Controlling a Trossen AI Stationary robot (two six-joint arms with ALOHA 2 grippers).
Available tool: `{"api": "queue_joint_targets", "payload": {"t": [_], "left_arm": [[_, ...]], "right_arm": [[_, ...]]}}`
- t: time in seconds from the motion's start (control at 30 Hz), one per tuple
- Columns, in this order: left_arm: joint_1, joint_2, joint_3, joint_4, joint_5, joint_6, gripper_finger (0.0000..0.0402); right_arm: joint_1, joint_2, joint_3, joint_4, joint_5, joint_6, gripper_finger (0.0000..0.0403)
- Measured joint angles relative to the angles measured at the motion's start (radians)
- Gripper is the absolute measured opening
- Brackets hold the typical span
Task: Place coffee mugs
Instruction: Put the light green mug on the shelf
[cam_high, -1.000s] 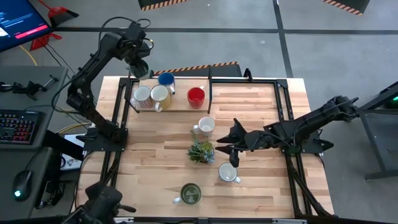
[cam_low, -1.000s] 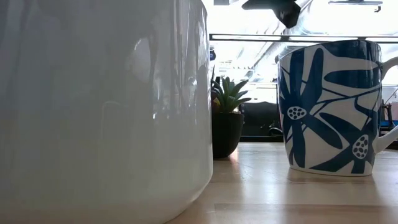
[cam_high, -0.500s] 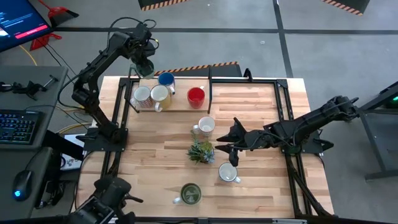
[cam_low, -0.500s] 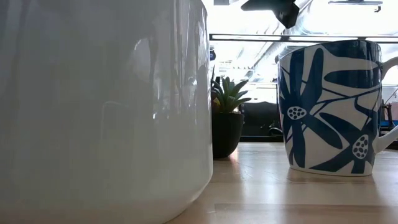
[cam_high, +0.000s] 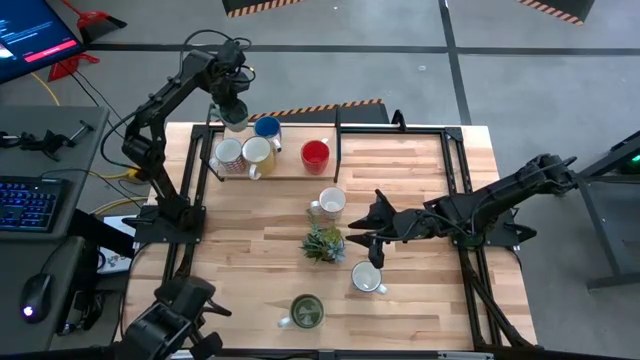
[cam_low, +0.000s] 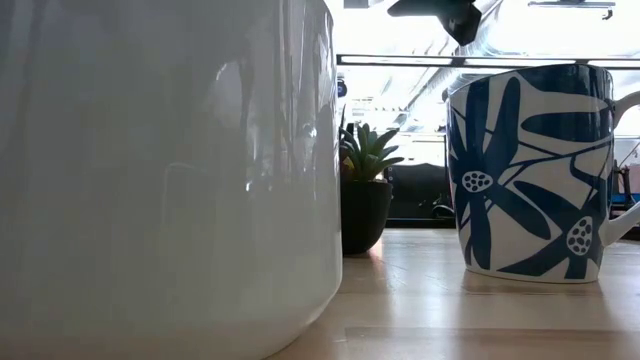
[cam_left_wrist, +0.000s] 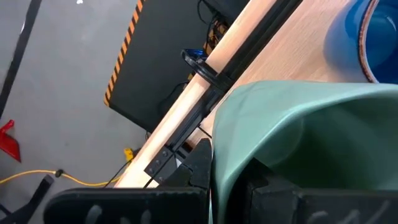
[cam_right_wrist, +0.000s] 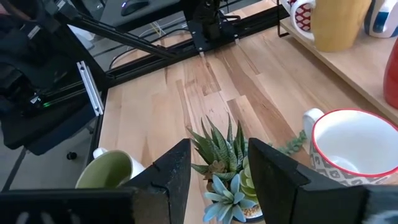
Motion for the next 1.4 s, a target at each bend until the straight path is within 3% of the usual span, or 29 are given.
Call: {"api": "queue_joint_targets", "payload": {"t": [0.3, 1.07, 1.4], "left_arm": [[0.001, 0.043, -0.001, 0.005, 0.040, -0.080, 0.0010], [0.002, 0.095, -0.028, 0.023, 0.038, -0.044, 0.0010], [0.013, 0.095, -0.028, -0.006, 0.052, -0.105, 0.0010]], "right_arm": [[0.000, 0.000, 0.000, 0.000, -0.001, -0.011, 0.0138], [0.000, 0.000, 0.000, 0.000, -0.012, -0.007, 0.0138], [0.000, 0.000, 0.000, 0.000, -0.029, -0.006, 0.0138]]}}
